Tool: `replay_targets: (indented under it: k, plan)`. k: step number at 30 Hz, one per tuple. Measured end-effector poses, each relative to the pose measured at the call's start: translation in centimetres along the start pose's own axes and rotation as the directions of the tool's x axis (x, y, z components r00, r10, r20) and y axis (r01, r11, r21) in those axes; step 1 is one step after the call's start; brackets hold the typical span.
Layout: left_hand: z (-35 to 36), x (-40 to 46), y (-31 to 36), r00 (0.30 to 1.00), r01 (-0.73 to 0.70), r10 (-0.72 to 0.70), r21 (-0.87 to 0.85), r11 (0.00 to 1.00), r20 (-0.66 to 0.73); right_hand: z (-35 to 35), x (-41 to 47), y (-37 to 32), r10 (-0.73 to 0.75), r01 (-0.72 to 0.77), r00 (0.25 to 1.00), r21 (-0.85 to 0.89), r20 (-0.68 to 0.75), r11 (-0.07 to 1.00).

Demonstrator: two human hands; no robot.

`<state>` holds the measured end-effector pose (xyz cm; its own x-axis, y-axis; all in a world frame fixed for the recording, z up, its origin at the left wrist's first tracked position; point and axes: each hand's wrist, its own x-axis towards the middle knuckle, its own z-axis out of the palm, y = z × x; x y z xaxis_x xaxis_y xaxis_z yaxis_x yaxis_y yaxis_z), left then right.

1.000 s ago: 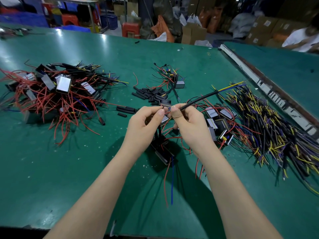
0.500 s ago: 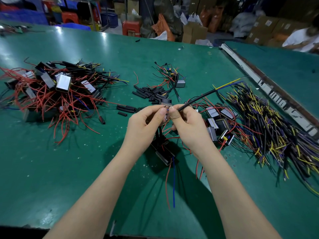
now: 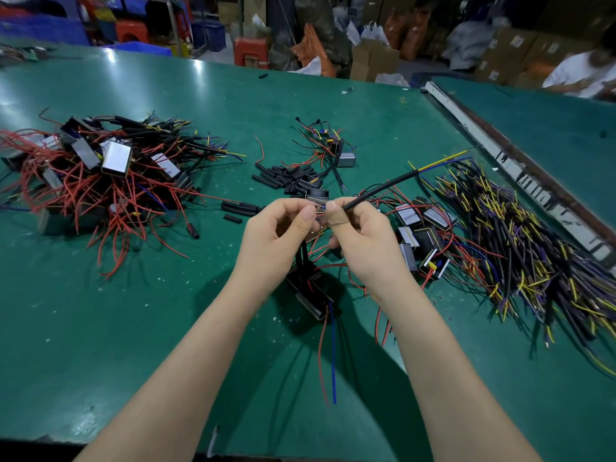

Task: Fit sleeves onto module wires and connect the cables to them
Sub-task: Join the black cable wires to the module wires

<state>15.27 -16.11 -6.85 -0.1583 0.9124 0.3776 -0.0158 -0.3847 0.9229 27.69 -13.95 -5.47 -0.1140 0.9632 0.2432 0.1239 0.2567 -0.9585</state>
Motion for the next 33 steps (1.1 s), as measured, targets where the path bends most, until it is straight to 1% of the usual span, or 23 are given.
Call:
replay_targets:
  k: [4, 10, 15, 17, 20, 22, 23, 25, 27, 28, 29, 30, 31, 33]
  plan:
    - [0.1, 0.0, 0.3, 1.0, 0.011, -0.011, -0.019, 1.0, -0.004, 0.1, -0.1, -0.1, -0.016, 0.016, 1.0, -0.036, 0.003, 0.999]
    - [0.1, 0.0, 0.4, 0.999, 0.0, 0.001, 0.013, 1.0, -0.037, 0.3, -0.2, 0.1, -0.042, 0.04, 0.999, -0.089, -0.02, 0.995]
    - [-0.2, 0.0, 0.5, 0.998, 0.004, -0.003, 0.018, 1.0, -0.06, 0.3, -0.3, 0.0, -0.069, 0.069, 0.998, -0.15, 0.005, 0.986]
    - [-0.2, 0.1, 0.5, 0.997, 0.038, -0.039, -0.019, 0.999, -0.063, 0.3, -0.5, 0.0, -0.123, 0.125, 0.992, -0.205, 0.021, 0.971]
    - [-0.3, 0.3, 0.5, 0.987, 0.142, -0.151, -0.135, 0.981, -0.054, 0.2, -0.7, -0.2, -0.276, 0.264, 0.961, -0.329, 0.011, 0.907]
    - [-0.2, 0.3, 0.5, 0.981, 0.181, -0.192, -0.183, 0.966, -0.041, 0.1, -0.7, -0.3, -0.329, 0.308, 0.944, -0.373, 0.006, 0.875]
    - [-0.1, 0.3, 0.5, 0.983, 0.169, -0.179, -0.174, 0.97, -0.041, 0.1, -0.6, -0.2, -0.338, 0.314, 0.941, -0.388, 0.007, 0.867]
    - [0.0, 0.3, 0.2, 0.993, 0.094, -0.101, -0.103, 0.99, -0.064, 0.1, -0.5, -0.1, -0.332, 0.306, 0.943, -0.403, 0.007, 0.863]
    - [0.0, 0.0, -0.1, 0.994, -0.016, 0.025, 0.086, 0.996, -0.102, 0.1, -0.6, 0.0, -0.339, 0.305, 0.941, -0.415, -0.008, 0.857]
    - [-0.1, -0.1, -0.3, 0.989, -0.088, 0.112, 0.219, 0.972, -0.101, 0.2, -0.6, 0.0, -0.351, 0.31, 0.936, -0.421, -0.021, 0.852]
    - [-0.1, -0.3, -0.5, 0.976, -0.166, 0.203, 0.341, 0.925, -0.078, 0.2, -0.6, 0.0, -0.351, 0.306, 0.936, -0.418, -0.033, 0.855]
    - [-0.1, -0.4, -0.6, 0.959, -0.235, 0.28, 0.427, 0.873, -0.046, 0.1, -0.7, 0.0, -0.334, 0.29, 0.941, -0.404, -0.043, 0.868]
    - [-0.1, -0.5, -0.6, 0.943, -0.28, 0.332, 0.474, 0.835, -0.028, 0.1, -0.7, -0.1, -0.307, 0.267, 0.951, -0.384, -0.045, 0.884]
    - [0.0, -0.6, -0.7, 0.929, -0.295, 0.366, 0.5, 0.814, -0.046, 0.0, -0.6, -0.2, -0.247, 0.219, 0.968, -0.347, -0.037, 0.912]
